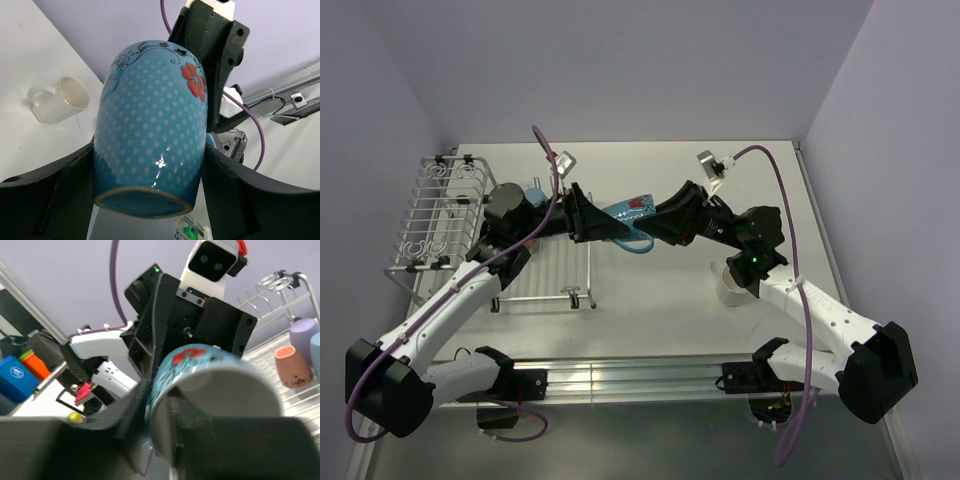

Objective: Load the cups into the dish rack

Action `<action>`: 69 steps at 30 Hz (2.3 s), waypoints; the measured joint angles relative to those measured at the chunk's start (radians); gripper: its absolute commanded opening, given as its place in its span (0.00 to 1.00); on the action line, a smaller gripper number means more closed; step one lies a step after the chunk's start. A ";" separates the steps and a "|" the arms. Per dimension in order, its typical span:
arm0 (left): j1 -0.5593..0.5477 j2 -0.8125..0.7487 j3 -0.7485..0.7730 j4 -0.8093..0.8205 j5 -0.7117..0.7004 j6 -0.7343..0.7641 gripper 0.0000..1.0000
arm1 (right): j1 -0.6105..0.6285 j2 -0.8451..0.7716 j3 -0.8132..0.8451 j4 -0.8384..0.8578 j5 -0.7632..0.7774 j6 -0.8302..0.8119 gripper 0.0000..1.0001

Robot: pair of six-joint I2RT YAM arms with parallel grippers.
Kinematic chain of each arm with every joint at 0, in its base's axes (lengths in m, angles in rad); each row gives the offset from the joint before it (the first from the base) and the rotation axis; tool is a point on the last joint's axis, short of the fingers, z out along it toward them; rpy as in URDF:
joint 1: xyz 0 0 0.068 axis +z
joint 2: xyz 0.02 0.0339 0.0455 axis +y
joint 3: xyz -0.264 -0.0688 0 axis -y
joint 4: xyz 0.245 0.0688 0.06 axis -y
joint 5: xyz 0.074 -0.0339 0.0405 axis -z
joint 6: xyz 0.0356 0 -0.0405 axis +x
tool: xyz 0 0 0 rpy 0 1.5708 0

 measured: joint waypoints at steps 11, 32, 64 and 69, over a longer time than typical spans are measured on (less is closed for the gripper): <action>-0.001 -0.024 0.051 -0.165 -0.042 0.079 0.00 | 0.016 -0.045 0.000 -0.121 0.066 -0.098 0.49; 0.168 -0.018 0.319 -0.820 -0.332 0.447 0.00 | -0.165 -0.103 -0.061 -0.220 0.090 -0.101 0.55; 0.106 0.398 0.462 -1.250 -1.120 0.711 0.00 | -0.167 -0.101 -0.045 -0.552 0.170 -0.267 0.55; 0.107 0.440 0.466 -1.252 -1.152 0.711 0.00 | -0.167 -0.101 -0.045 -0.565 0.170 -0.280 0.55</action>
